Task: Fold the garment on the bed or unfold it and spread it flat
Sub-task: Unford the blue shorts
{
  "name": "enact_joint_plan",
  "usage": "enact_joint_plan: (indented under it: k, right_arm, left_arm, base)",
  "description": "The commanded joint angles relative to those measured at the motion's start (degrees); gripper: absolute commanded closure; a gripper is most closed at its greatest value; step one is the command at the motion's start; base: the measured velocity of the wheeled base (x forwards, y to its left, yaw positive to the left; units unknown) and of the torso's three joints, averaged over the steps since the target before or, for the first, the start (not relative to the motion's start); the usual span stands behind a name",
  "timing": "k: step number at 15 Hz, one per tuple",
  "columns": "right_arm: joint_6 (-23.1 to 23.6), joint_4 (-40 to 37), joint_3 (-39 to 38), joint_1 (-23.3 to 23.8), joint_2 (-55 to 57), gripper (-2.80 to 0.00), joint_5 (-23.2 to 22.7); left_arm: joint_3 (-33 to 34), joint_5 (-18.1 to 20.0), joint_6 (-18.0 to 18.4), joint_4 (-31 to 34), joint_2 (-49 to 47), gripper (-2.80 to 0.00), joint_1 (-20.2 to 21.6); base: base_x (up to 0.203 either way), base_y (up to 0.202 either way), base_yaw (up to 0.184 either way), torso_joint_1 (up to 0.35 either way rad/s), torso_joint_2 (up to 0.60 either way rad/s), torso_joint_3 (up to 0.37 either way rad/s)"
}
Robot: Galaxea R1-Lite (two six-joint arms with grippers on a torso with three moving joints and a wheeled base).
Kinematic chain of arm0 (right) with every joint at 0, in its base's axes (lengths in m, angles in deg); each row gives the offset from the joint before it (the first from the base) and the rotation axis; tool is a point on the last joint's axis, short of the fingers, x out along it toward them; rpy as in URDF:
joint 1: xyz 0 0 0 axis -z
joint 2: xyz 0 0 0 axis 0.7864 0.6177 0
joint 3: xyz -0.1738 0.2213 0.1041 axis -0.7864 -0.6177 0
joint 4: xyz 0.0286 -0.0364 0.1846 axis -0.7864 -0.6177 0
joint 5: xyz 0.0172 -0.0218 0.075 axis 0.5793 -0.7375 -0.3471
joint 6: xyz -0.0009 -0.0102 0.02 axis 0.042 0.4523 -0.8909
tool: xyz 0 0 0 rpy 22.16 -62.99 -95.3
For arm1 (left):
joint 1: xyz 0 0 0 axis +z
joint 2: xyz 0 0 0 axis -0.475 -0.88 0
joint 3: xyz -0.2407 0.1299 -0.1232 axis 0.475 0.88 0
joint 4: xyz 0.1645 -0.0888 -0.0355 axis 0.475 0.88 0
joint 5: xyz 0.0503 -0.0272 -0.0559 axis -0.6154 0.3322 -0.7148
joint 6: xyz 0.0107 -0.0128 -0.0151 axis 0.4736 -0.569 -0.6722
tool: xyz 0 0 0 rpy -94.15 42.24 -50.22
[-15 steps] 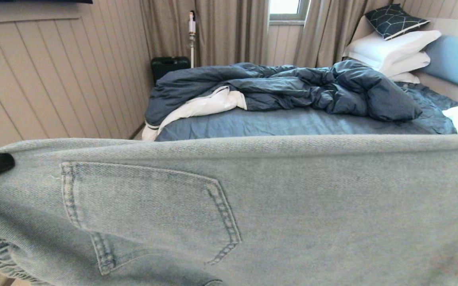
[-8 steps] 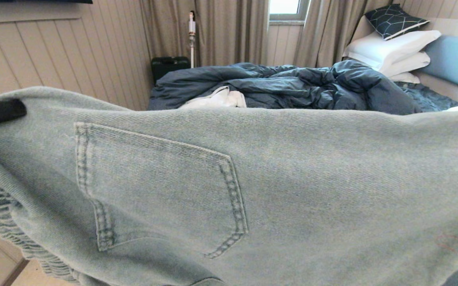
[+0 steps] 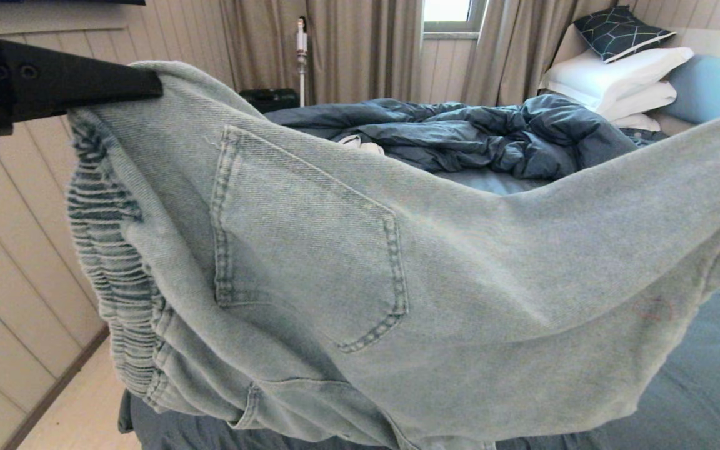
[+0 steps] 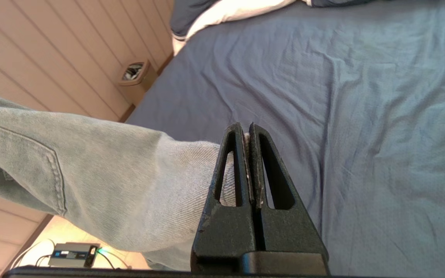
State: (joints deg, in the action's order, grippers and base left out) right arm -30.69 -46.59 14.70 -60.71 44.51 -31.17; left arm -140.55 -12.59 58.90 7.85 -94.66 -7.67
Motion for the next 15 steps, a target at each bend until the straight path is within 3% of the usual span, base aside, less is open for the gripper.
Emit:
enact_joint_plan:
  k: [1, 11, 15]
  right_arm:
    - [-0.1, 0.0, 2.0, 0.2, 4.7, 0.00, 0.0]
    - [-1.1, -5.6, 21.5, 0.3, 11.7, 0.00, 0.1]
    - [-1.5, -6.7, 24.4, 0.1, 11.3, 0.00, 0.2]
  left_arm:
    - [-4.1, -0.1, -0.1, 0.1, -6.3, 0.00, -0.1]
    - [-26.6, -0.5, -0.1, 7.7, -14.2, 0.00, -0.1]
    - [-28.6, -0.6, 0.4, 8.2, -12.5, 0.00, -0.1]
  base:
    - [0.000, 0.000, 0.000, 0.000, 0.00, 0.000]
    - [0.000, 0.000, 0.000, 0.000, 0.00, 0.000]
    - [0.000, 0.000, 0.000, 0.000, 0.00, 0.000]
